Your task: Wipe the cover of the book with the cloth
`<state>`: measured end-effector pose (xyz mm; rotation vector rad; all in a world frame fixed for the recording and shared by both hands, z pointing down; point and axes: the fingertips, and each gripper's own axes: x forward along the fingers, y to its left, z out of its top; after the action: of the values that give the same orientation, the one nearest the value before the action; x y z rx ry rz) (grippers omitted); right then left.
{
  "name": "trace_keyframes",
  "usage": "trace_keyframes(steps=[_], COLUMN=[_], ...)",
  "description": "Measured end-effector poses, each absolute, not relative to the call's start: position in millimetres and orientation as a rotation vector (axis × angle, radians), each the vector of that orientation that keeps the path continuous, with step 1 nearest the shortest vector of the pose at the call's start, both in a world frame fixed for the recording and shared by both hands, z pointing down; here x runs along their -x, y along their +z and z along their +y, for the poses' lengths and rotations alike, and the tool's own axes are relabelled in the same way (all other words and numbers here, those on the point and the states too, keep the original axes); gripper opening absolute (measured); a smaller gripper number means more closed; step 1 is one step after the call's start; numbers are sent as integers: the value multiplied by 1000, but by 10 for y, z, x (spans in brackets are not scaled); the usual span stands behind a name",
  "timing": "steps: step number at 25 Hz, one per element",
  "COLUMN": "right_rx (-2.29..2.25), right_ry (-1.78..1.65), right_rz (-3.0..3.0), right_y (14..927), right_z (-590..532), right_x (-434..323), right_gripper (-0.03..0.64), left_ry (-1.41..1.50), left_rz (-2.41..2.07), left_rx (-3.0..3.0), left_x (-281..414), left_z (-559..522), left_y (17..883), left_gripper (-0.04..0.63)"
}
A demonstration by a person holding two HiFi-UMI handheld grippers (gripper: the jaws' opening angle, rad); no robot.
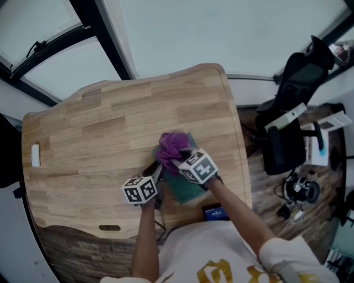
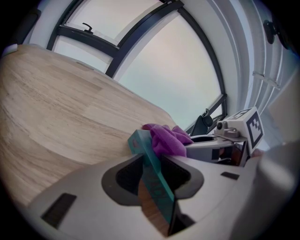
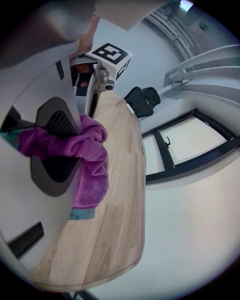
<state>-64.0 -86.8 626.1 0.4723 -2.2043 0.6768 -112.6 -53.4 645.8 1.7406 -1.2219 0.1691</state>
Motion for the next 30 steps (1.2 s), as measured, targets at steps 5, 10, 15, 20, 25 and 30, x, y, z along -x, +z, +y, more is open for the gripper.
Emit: trace_keyframes(steps=[5, 10, 15, 20, 25, 30], right_rx=[-488, -474, -461, -453, -431, -414], right_ry=[672, 678, 692, 704, 722, 712], right_rz=[-2194, -2185, -2177, -2168, -2157, -2144], right_y=[6263, 6268, 6274, 6282, 6287, 6285], right_z=[-866, -807, -713, -619, -523, -416], right_x=[644, 629, 592, 553, 516, 463], right_gripper=[97, 97, 97, 97, 97, 97], left_ry=[168, 162, 168, 167, 165, 165], left_rz=[-1221, -1212, -1219, -1222, -1222, -1224], left_rx=[-1738, -1734, -1735, -1735, -1734, -1735], left_x=[1132, 1132, 1138, 1145, 1141, 1147], left_z=[-532, -537, -541, -544, -548, -551], left_y=[6465, 6471, 6474, 6481, 6490, 6492], left_gripper=[124, 124, 124, 124, 124, 124])
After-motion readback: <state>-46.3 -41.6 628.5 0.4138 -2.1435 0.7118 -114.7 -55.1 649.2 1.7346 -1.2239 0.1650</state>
